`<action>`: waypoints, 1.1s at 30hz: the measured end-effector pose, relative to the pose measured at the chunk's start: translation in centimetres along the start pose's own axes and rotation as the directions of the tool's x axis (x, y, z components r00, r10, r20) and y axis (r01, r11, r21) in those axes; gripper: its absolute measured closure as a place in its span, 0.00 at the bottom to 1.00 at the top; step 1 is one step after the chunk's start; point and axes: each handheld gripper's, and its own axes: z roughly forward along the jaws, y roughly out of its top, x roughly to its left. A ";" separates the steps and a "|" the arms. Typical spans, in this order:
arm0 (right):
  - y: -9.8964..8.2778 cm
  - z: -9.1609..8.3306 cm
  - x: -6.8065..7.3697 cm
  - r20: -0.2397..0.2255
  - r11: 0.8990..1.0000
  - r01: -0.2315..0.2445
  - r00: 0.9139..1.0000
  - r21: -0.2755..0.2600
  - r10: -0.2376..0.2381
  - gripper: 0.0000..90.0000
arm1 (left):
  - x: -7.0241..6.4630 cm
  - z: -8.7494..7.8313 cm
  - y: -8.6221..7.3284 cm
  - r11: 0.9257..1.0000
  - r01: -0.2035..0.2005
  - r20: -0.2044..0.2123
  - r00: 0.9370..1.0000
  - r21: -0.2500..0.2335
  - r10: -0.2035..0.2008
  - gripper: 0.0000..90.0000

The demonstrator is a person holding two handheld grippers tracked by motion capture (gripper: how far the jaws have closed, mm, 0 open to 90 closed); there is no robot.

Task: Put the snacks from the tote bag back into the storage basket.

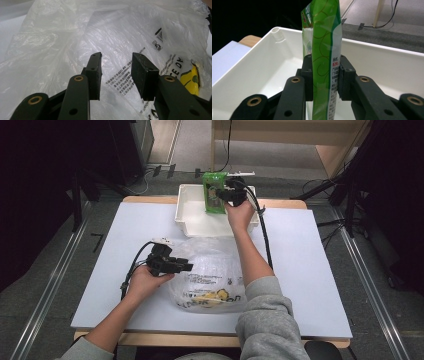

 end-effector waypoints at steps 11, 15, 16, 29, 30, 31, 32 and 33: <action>0.0 0.8 -0.6 0.026 1.000 0.021 0.999 0.000 -0.021 0.82 | 0.0 0.0 0.0 1.000 0.000 0.001 1.000 0.001 0.000 0.68; -0.1 1.0 -0.7 0.023 1.000 0.016 1.000 0.004 -0.016 0.82 | 0.0 0.0 0.0 1.000 0.002 0.002 1.000 -0.001 -0.002 0.68; -0.2 1.0 -0.6 0.021 1.000 0.020 1.000 0.003 -0.020 0.82 | 0.0 0.1 0.0 1.000 0.003 0.002 1.000 -0.002 -0.003 0.68; -0.7 1.5 0.0 0.016 0.998 0.060 0.998 0.032 -0.061 0.81 | -0.1 0.1 0.0 1.000 0.000 -0.002 1.000 0.005 0.000 0.68; -0.8 1.6 0.1 0.012 0.997 0.064 0.998 0.037 -0.064 0.81 | -0.1 0.1 0.0 1.000 -0.001 -0.002 1.000 0.005 0.001 0.68; -0.8 1.7 0.2 0.013 0.997 0.066 0.998 0.039 -0.067 0.81 | -0.1 0.1 0.0 1.000 -0.001 -0.003 1.000 0.005 0.001 0.68; -0.9 1.8 0.2 0.013 0.997 0.064 0.998 0.040 -0.064 0.81 | -0.1 0.1 0.0 1.000 -0.003 -0.002 1.000 0.004 0.003 0.68; -0.9 1.8 0.2 0.013 0.997 0.061 0.998 0.042 -0.061 0.81 | -0.1 0.1 0.0 1.000 -0.002 -0.001 1.000 0.004 0.002 0.68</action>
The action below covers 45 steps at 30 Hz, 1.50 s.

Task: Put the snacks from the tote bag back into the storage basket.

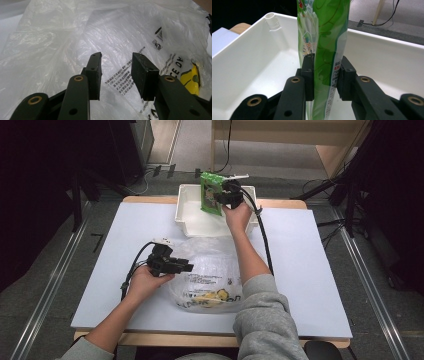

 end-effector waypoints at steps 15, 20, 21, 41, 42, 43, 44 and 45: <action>0.2 0.3 -0.6 0.040 1.000 -0.002 0.999 -0.003 0.002 0.81 | 0.0 0.0 0.0 1.000 0.001 0.000 1.000 0.004 -0.001 0.68; -0.1 0.6 -0.7 0.043 1.000 -0.004 0.999 0.021 0.003 0.80 | 0.0 0.0 0.0 1.000 0.002 0.000 1.000 0.002 -0.002 0.68; -0.1 0.7 -0.7 0.045 1.000 -0.004 0.999 0.023 0.003 0.80 | 0.0 0.0 0.0 1.000 0.004 0.000 1.000 0.001 -0.004 0.68; -0.2 1.1 -1.1 0.055 0.998 -0.023 0.998 0.054 0.020 0.75 | 0.1 0.0 -0.1 1.000 0.004 0.002 1.000 0.007 -0.004 0.68; -0.2 1.1 -1.2 0.057 0.998 -0.025 0.998 0.058 0.022 0.74 | 0.1 0.0 -0.1 1.000 0.004 0.001 1.000 0.007 -0.004 0.68; -0.3 1.1 -1.2 0.059 0.998 -0.023 0.998 0.059 0.019 0.73 | 0.1 0.0 -0.1 1.000 0.003 0.001 1.000 0.007 -0.003 0.68; -0.3 1.1 -1.3 0.062 0.998 -0.022 0.998 0.061 0.018 0.72 | 0.1 0.0 -0.1 1.000 0.005 0.001 1.000 0.007 -0.005 0.68; -0.3 1.1 -1.3 0.065 0.998 -0.023 0.998 0.064 0.019 0.72 | 0.1 0.0 -0.1 1.000 0.005 0.001 1.000 0.008 -0.005 0.68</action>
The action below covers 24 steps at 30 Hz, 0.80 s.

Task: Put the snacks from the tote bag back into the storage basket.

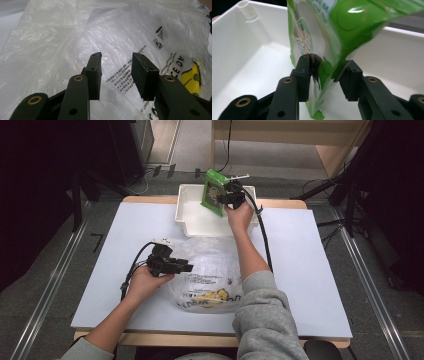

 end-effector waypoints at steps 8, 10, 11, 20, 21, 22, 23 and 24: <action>0.1 0.0 -0.3 0.047 1.000 0.004 0.999 0.022 -0.005 0.63 | 0.0 0.0 0.0 1.000 0.000 -0.001 1.000 0.000 0.000 0.68; 0.2 0.0 -0.4 0.065 1.000 -0.001 0.998 0.020 0.000 0.59 | 0.0 0.0 0.0 1.000 0.001 0.001 1.000 0.000 -0.001 0.68; 0.2 -0.1 -0.5 0.062 1.000 -0.012 0.998 0.021 0.010 0.59 | 0.0 0.0 0.0 1.000 0.000 0.001 1.000 0.000 0.000 0.68; 0.0 0.6 -0.2 0.095 1.000 -0.001 0.996 0.028 -0.002 0.63 | 0.0 0.0 0.0 1.000 -0.001 0.000 1.000 0.001 0.001 0.68; -0.1 0.6 -0.2 0.092 1.000 -0.004 0.996 0.027 0.002 0.63 | 0.0 0.0 0.0 1.000 0.002 0.000 1.000 -0.001 -0.002 0.68; -0.1 0.7 -0.1 0.087 1.000 -0.005 0.996 0.025 0.003 0.64 | 0.1 0.0 0.0 1.000 0.003 -0.002 1.000 -0.001 -0.003 0.68; -0.1 0.8 -0.1 0.086 1.000 -0.003 0.996 0.025 0.001 0.64 | 0.1 0.0 0.0 1.000 0.002 -0.002 1.000 0.000 -0.002 0.68; -0.1 0.7 0.0 0.088 1.000 -0.002 0.996 0.024 0.000 0.64 | 0.1 0.0 0.0 1.000 0.002 -0.002 1.000 -0.002 -0.002 0.68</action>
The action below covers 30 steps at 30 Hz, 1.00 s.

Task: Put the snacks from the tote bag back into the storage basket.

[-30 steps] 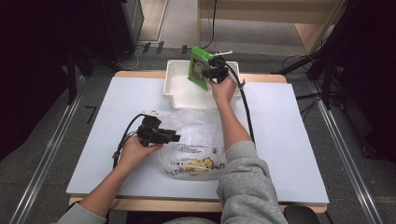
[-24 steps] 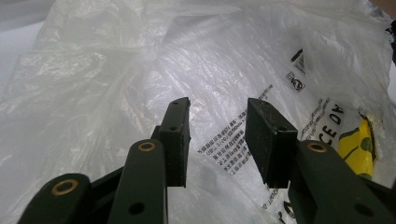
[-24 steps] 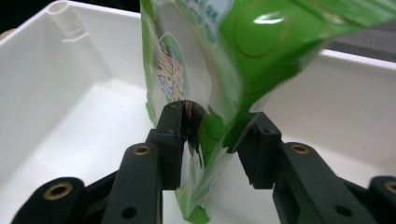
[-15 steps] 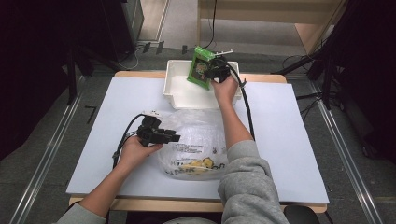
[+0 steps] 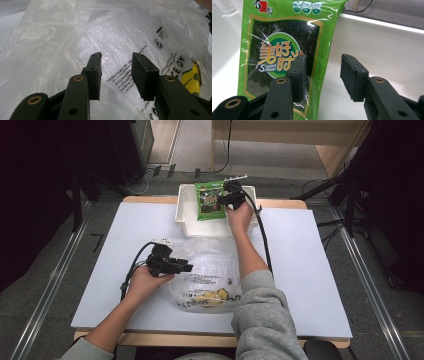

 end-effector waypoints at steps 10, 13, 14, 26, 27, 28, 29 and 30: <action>0.1 -0.4 0.1 -0.017 1.000 -0.018 1.000 -0.005 0.018 0.66 | -0.1 0.0 0.0 1.000 0.000 -0.001 1.000 -0.003 0.000 0.68; 0.1 -0.6 0.1 -0.021 1.000 -0.018 1.000 -0.008 0.017 0.66 | -0.1 0.0 0.0 1.000 0.000 -0.001 1.000 -0.004 0.000 0.67; 0.1 -0.6 0.1 -0.024 1.000 -0.018 1.000 -0.010 0.018 0.66 | -0.1 0.0 0.0 1.000 -0.001 -0.002 1.000 -0.003 0.001 0.67; 0.1 -1.3 0.2 -0.043 1.000 -0.021 0.999 -0.012 0.020 0.64 | -0.1 -0.1 0.0 1.000 0.000 -0.006 1.000 -0.003 0.000 0.67; 0.1 -1.3 0.2 -0.045 1.000 -0.019 0.999 -0.011 0.018 0.64 | -0.1 -0.1 0.0 1.000 0.000 -0.005 1.000 -0.004 0.000 0.67; 0.0 -1.4 0.2 -0.046 1.000 -0.018 0.999 -0.011 0.017 0.64 | -0.1 -0.1 0.0 1.000 0.000 -0.006 1.000 -0.004 0.000 0.67; 0.0 -1.5 0.1 -0.049 1.000 -0.022 0.999 -0.008 0.021 0.63 | -0.1 -0.1 0.0 1.000 0.000 -0.006 1.000 -0.003 0.000 0.67; 0.0 -1.5 0.1 -0.051 1.000 -0.020 0.998 -0.007 0.019 0.63 | -0.1 -0.1 0.1 1.000 0.000 -0.007 1.000 -0.002 0.000 0.67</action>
